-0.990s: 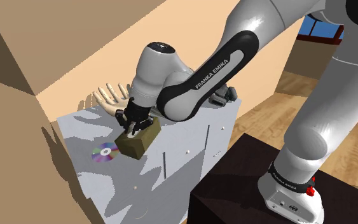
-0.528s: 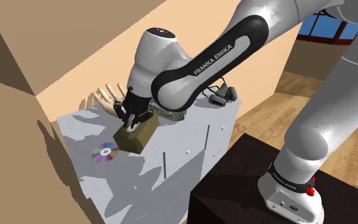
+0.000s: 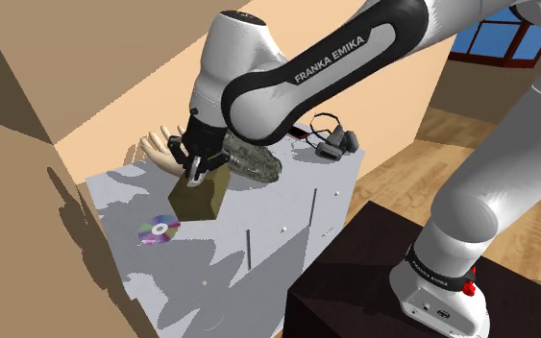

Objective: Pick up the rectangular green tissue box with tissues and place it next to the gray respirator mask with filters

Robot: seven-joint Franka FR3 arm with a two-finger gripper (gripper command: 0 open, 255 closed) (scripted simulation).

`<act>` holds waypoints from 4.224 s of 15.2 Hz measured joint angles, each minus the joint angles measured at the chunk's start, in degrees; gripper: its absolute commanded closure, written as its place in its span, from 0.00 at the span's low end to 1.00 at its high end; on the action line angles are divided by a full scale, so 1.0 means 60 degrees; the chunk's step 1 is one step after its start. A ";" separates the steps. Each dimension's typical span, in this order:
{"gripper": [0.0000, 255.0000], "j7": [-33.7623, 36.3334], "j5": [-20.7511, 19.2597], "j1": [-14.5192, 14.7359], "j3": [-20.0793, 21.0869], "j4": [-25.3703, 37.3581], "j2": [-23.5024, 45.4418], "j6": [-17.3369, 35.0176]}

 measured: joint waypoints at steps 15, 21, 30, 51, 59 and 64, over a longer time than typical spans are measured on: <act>1.00 -0.0412 0.0500 0.0111 -0.0445 0.1398 -0.0743 -0.2008; 1.00 -0.0508 0.0627 0.0140 -0.0620 0.1949 -0.1004 -0.2792; 1.00 -0.1183 0.1023 0.0144 -0.1260 0.2254 -0.1528 -0.3658; 1.00 -0.6741 0.1995 -0.0395 -0.5949 0.0235 -0.3560 -0.4918; 1.00 -0.8531 0.1785 -0.0897 -0.7461 0.0658 -0.3139 -0.5440; 1.00 -0.9376 0.1743 -0.1105 -0.8114 0.0856 -0.2779 -0.5520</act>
